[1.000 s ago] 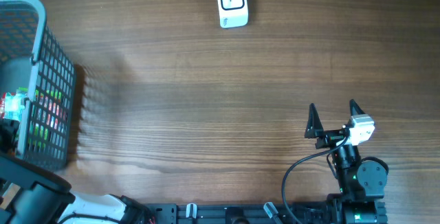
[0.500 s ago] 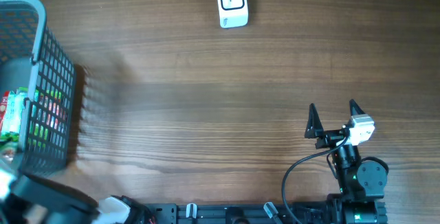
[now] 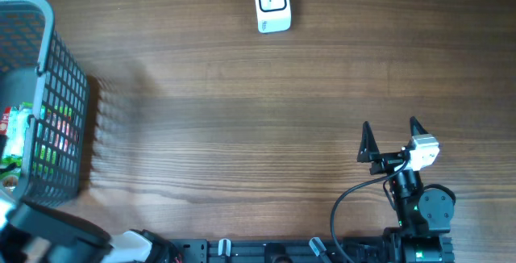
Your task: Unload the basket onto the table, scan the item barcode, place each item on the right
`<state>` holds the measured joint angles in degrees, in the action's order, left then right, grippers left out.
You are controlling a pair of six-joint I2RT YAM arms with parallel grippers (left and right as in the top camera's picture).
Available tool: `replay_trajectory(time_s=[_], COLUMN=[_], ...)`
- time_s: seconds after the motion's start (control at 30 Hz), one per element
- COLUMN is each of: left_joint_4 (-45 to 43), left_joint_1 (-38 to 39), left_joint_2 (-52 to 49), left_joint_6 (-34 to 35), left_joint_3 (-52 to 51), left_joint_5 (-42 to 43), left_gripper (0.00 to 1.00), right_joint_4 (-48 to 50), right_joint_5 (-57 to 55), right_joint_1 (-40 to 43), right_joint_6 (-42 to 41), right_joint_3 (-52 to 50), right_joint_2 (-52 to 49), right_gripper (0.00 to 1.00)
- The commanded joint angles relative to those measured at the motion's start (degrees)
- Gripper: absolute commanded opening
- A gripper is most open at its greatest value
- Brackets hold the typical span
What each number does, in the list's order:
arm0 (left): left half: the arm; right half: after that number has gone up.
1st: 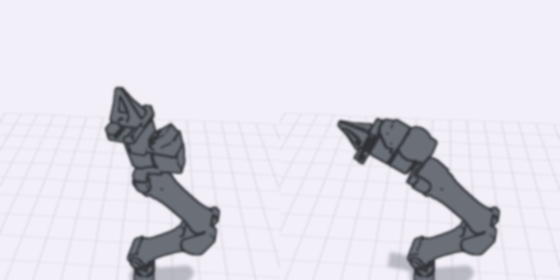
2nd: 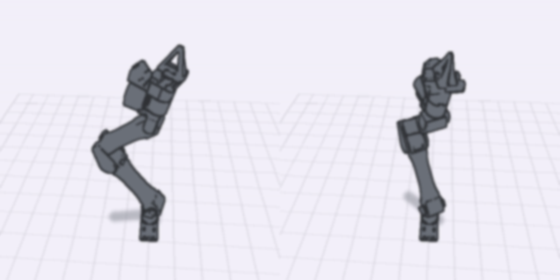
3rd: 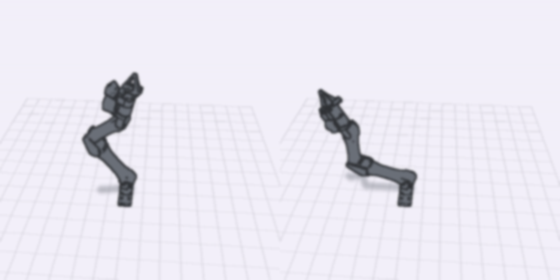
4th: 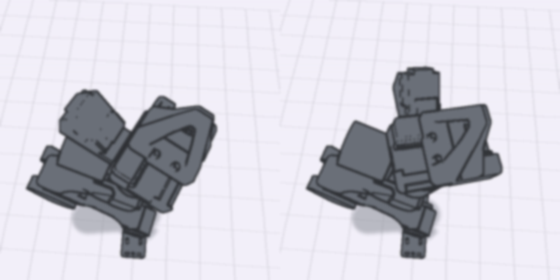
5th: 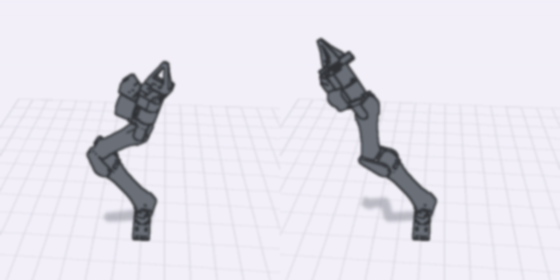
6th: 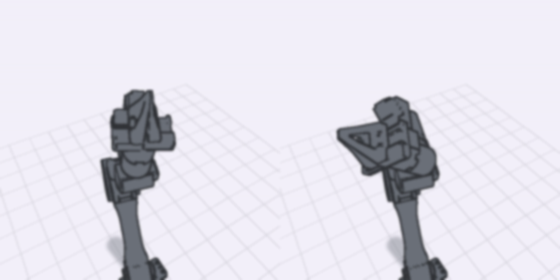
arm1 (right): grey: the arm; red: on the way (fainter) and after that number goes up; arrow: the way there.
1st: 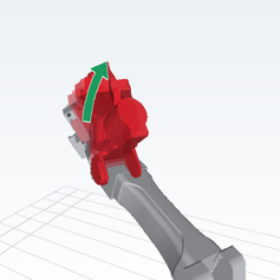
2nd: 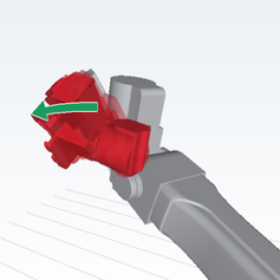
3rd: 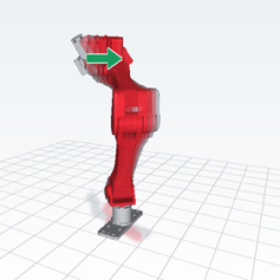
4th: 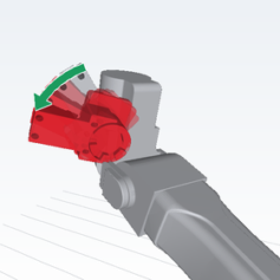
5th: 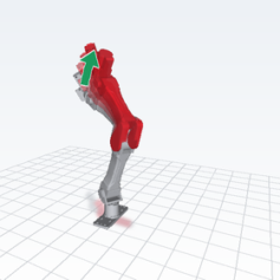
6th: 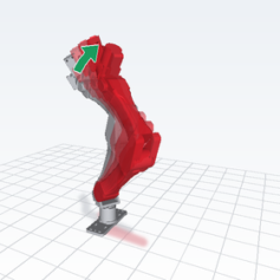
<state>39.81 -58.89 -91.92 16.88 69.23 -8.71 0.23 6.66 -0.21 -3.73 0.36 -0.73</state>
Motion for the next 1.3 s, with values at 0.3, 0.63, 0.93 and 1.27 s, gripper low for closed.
replay_trajectory(time_s=[0.3,0.63,0.93,1.27], left_joint_4=[-2.3,-3.4,-6.8,-12.0], left_joint_1=[0.0,0.1,0.3,0.3], left_joint_2=[-11.3,-3.6,7.4,22.0], left_joint_6=[-0.1,-1.7,-4.3,-4.9], left_joint_3=[-0.8,1.8,1.8,1.8], left_joint_5=[-0.4,-0.3,0.1,14.6], left_gripper=[0.79,0.67,0.61,0.61], right_joint_4=[0.3,0.3,0.3,0.3], right_joint_5=[0.9,0.9,0.9,0.9], right_joint_1=[0.1,0.1,0.1,0.1], right_joint_6=[0.6,0.6,0.6,0.6], right_joint_3=[-0.1,-0.1,-0.1,-0.1], right_joint_2=[0.3,0.3,0.3,0.3], right_gripper=[1.0,1.0,1.0,1.0])
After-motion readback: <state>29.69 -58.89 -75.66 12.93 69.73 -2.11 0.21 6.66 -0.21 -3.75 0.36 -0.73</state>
